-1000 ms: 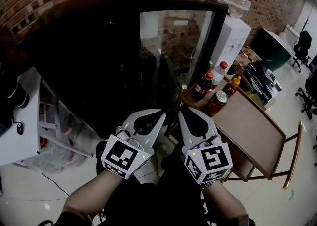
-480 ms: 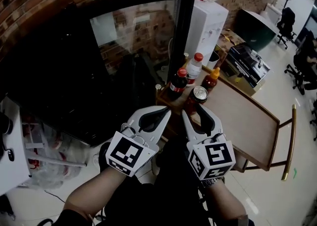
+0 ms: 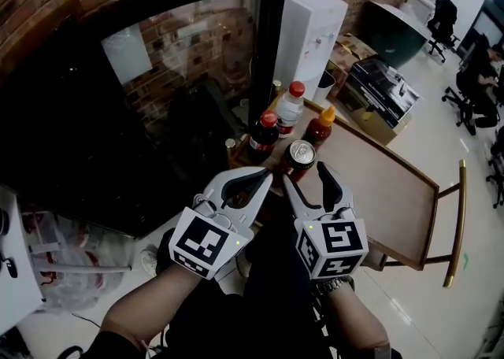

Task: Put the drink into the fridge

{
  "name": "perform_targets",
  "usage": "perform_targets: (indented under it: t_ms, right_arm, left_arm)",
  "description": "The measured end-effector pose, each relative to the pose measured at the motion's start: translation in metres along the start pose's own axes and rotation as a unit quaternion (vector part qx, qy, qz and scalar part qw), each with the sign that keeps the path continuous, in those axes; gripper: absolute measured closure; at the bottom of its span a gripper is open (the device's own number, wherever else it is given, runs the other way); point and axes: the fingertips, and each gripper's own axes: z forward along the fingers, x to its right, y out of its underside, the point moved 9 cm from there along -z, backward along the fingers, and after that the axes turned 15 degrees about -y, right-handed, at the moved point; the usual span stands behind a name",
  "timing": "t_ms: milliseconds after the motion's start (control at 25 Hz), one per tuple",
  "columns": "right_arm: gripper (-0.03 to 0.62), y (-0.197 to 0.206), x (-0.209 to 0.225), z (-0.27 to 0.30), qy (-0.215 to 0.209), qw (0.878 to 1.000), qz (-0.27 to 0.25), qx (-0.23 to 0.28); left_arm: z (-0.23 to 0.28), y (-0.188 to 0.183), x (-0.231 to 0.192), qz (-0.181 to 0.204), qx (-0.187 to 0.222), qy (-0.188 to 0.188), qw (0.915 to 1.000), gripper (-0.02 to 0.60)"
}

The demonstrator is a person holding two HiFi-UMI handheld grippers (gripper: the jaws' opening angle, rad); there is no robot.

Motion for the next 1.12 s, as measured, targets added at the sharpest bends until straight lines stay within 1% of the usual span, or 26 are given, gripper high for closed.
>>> perform_targets:
  t_ms: [200, 360, 440, 600, 720, 800, 880, 1000, 1120]
  right_arm:
    - [0.267, 0.011, 0.014, 0.012, 0.004, 1.0, 0.01, -0.019]
    - [0.255, 0.019, 0.024, 0.024, 0.003, 0.999, 0.017, -0.031]
    - [0.255, 0.02, 0.028, 0.03, 0.003, 0.999, 0.017, -0.034]
    - [0.255, 0.022, 0.034, 0.04, 0.001, 0.999, 0.018, -0.041]
    - [0.255, 0.025, 0.036, 0.045, -0.001, 0.999, 0.022, -0.048]
    - [0.255, 0.027, 0.037, 0.048, -0.002, 0.998, 0.023, -0.052]
    - [0.255, 0.027, 0.037, 0.05, -0.003, 0.998, 0.023, -0.051]
    - [0.267, 0.028, 0.037, 0.05, -0.005, 0.999, 0.025, -0.046]
    - [0.27, 0.028, 0.037, 0.048, -0.004, 0.999, 0.028, -0.043]
  left_arm:
    - [0.012, 0.002, 0.002, -0.007, -0.005, 0.005, 0.9999, 0.577]
    - [0.017, 0.003, 0.0, -0.01, -0.009, 0.002, 0.9999, 0.577]
    - [0.02, 0.005, -0.003, -0.008, -0.01, 0.0, 0.9999, 0.577]
    - [0.023, 0.002, -0.005, -0.024, -0.01, -0.01, 0.9996, 0.577]
    - [0.025, 0.006, -0.006, -0.011, -0.012, -0.004, 0.9999, 0.577]
    - [0.025, 0.005, -0.008, -0.017, -0.013, -0.008, 0.9997, 0.577]
    - [0.025, 0.004, -0.009, -0.023, -0.014, -0.013, 0.9995, 0.577]
    - [0.022, 0.008, -0.011, -0.012, -0.017, -0.014, 0.9997, 0.577]
    - [0.018, 0.007, -0.012, -0.021, -0.018, -0.024, 0.9993, 0.577]
